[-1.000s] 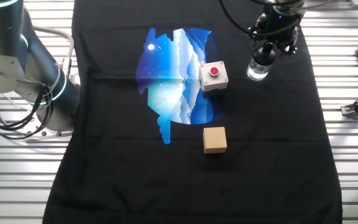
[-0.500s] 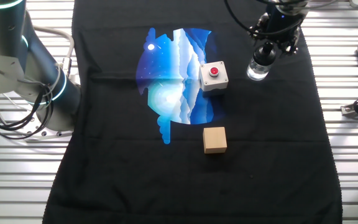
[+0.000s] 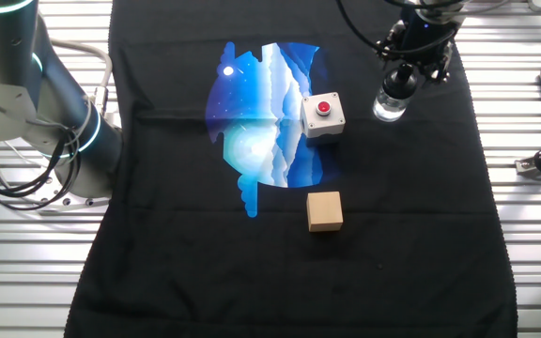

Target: Screw the lid onto the jar

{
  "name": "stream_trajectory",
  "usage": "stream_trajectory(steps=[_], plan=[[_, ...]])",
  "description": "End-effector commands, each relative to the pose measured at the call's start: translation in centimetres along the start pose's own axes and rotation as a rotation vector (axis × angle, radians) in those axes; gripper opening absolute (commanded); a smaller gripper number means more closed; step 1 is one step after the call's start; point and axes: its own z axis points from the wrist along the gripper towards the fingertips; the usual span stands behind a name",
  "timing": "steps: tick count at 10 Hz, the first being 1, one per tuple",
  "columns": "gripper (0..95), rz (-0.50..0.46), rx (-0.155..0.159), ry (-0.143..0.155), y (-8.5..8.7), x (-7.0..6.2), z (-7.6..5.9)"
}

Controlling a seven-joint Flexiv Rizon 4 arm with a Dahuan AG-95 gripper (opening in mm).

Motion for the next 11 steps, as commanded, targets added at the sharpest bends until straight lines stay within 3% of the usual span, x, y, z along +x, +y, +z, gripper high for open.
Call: stream_trajectory(steps=[1,11], plan=[[76.0,-0.002,0.001,0.001,0.0,0.1,0.0],[76.0,0.005,-0.001,-0.007,0.4,-0.1,1.2]])
